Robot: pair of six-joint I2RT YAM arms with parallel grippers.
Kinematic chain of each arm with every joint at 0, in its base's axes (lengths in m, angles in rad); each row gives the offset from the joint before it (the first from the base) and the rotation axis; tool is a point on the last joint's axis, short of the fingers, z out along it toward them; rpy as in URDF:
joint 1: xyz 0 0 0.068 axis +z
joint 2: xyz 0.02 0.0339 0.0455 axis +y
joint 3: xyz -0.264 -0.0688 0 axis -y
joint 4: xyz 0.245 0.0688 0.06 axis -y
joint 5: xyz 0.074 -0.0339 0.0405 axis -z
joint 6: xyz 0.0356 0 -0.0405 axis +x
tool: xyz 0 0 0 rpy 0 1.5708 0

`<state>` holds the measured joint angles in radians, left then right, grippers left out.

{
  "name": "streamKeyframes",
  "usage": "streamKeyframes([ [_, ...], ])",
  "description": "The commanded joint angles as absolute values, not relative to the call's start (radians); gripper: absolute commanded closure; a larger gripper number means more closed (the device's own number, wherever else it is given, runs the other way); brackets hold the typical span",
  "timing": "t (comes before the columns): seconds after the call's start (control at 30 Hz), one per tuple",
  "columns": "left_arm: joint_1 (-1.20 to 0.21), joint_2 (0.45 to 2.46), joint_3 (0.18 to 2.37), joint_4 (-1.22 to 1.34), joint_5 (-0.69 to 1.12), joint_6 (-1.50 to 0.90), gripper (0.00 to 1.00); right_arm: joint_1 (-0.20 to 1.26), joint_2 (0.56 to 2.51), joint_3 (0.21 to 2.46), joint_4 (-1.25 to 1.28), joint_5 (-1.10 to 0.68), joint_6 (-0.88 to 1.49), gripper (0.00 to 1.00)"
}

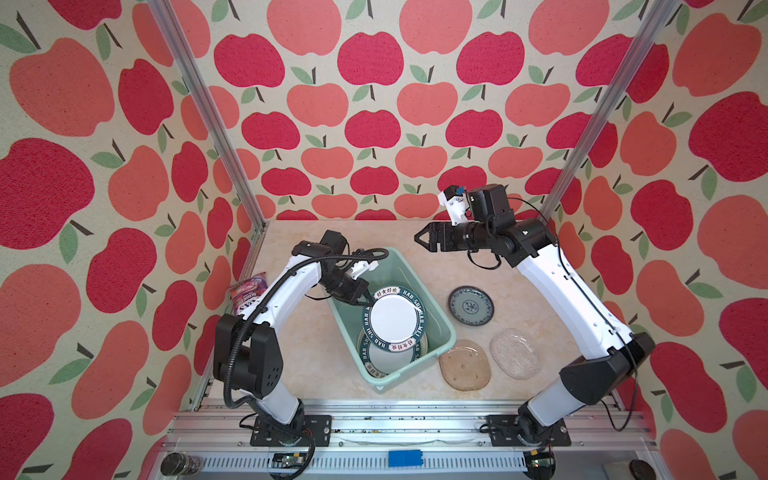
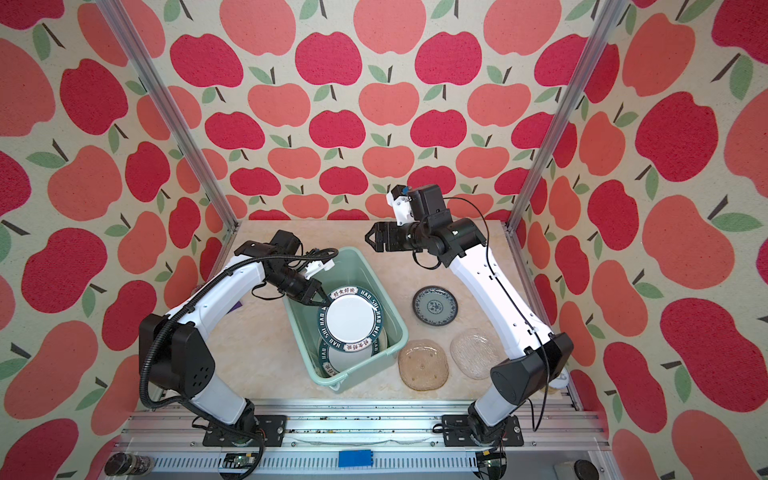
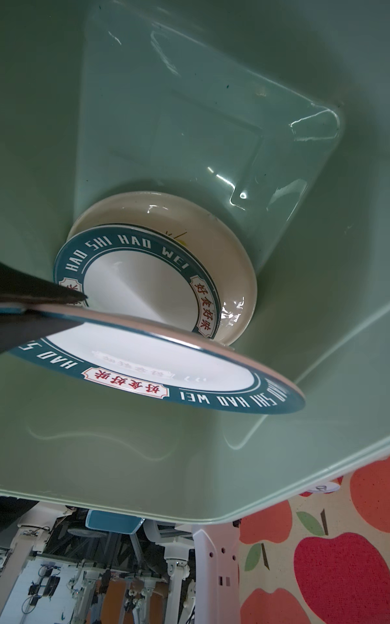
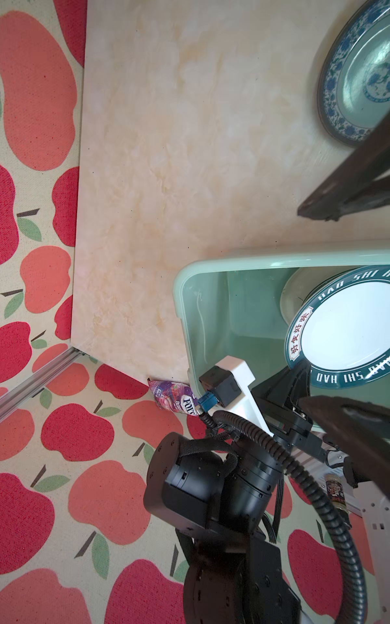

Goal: Place the plates into the plastic bin on the countertop
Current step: Place the plate in the plastic bin.

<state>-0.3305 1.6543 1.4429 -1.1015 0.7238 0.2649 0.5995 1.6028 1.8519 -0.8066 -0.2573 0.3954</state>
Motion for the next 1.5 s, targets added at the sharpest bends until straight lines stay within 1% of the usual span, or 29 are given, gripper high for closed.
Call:
streamKeyframes([
  [0.0, -0.355, 1.705, 1.515, -1.169, 0.681, 0.357, 1.00, 0.589, 1.582, 1.829, -0.796, -0.275, 0.405, 0.17],
  [0.1, -0.376, 1.765, 1.547, -1.203, 0.660, 0.386, 1.00, 0.585, 1.584, 1.823, -0.796, -0.276, 0.406, 0.17],
  [0.33, -0.408, 1.837, 1.546, -1.201, 0.657, 0.411, 1.00, 0.577, 1.594, 1.821, -0.787, -0.285, 0.408, 0.17],
  [0.63, -0.424, 1.868, 1.510, -1.202, 0.648, 0.419, 1.00, 0.577, 1.609, 1.827, -0.793, -0.297, 0.403, 0.17],
  [1.07, -0.436, 1.916, 1.485, -1.195, 0.559, 0.416, 1.00, 0.571, 1.612, 1.828, -0.796, -0.298, 0.402, 0.17],
  [1.47, -0.454, 1.935, 1.434, -1.135, 0.504, 0.387, 1.00, 0.571, 1.621, 1.830, -0.796, -0.295, 0.404, 0.17],
])
